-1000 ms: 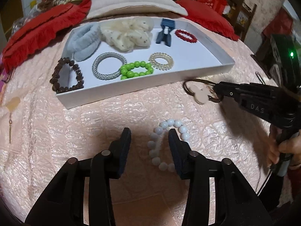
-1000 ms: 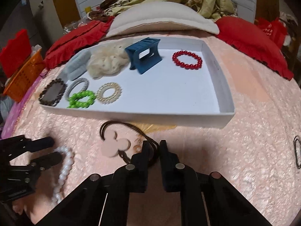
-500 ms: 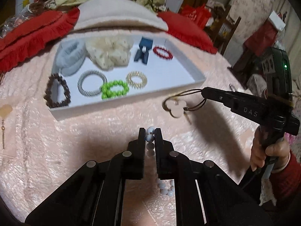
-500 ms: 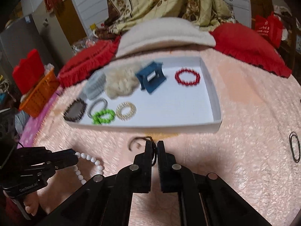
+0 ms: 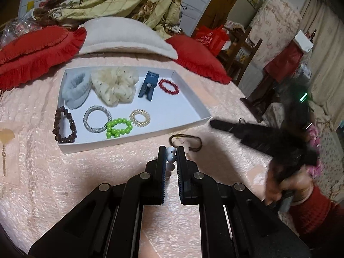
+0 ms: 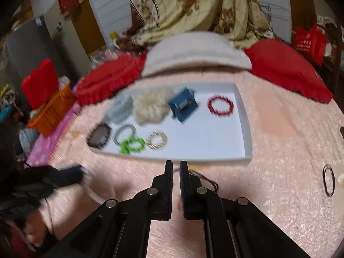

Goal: Organize jewelry
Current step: 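Grasp the white pearl bracelet with the left tool while the right tool grasps the Mickey hair tie, then carry the pearl bracelet and Mickey hair tie into the tray and open both tools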

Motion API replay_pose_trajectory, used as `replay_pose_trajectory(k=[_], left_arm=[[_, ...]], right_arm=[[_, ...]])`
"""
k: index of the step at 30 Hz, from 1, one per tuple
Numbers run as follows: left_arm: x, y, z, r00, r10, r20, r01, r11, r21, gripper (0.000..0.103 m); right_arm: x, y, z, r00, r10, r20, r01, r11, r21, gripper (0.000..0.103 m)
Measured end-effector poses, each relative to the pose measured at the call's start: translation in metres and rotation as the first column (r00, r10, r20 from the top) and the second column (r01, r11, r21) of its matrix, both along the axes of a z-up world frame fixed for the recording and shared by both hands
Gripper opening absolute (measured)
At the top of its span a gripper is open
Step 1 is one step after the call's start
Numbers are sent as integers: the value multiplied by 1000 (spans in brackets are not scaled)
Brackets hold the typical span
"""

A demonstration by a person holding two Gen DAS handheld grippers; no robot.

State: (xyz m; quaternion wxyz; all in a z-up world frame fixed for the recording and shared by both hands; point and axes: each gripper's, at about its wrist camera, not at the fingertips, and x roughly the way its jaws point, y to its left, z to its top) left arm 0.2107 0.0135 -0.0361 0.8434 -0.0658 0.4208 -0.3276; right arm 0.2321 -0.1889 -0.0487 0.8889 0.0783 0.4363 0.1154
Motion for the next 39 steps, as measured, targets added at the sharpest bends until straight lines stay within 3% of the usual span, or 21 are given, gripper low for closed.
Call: replay_pose_trajectory(k=[1, 3, 4, 5, 13, 17, 19, 26, 32, 39], left_arm=[[-1, 1, 2, 1000, 3, 5, -3, 1000, -2, 8], [-4, 1, 5, 1000, 2, 12, -2, 1000, -7, 8], [-5, 2, 5, 1000, 0, 13, 0, 1000, -11, 8], [-5, 2, 5, 1000, -2, 13, 2, 1000, -13, 8], [-1, 4, 3, 1000, -13, 9, 13, 1000, -20, 8], [-2, 4, 4, 1000, -21, 18, 22, 1000, -22, 8], [-2, 3, 4, 1000, -21, 18, 22, 1000, -21, 8], [-4, -7, 4, 1000, -6, 20, 6, 1000, 12, 8], [-12, -20, 9, 1000, 22, 13, -23, 998, 56, 8], [-9, -32, 41, 999, 35, 13, -36, 998, 51, 8]], right_arm=[[0, 2, -8, 1000, 11, -14, -12, 1000, -23, 7], [0, 7, -26, 998, 36, -54, -39, 997, -72, 25], [-1, 10, -35, 996, 54, -65, -60, 995, -82, 40], [-2, 12, -39, 996, 71, -61, -76, 993, -86, 41], [21, 24, -72, 984, 127, -127, -142, 983, -116, 42], [17, 32, -73, 983, 152, -99, -167, 972, -167, 43], [15, 34, -72, 982, 157, -102, -174, 968, -183, 35], [6, 20, -66, 989, 118, -88, -126, 988, -91, 34], [-1, -3, -35, 997, 79, -19, -79, 997, -3, 34], [3, -30, -2, 998, 43, 37, -47, 993, 105, 34]])
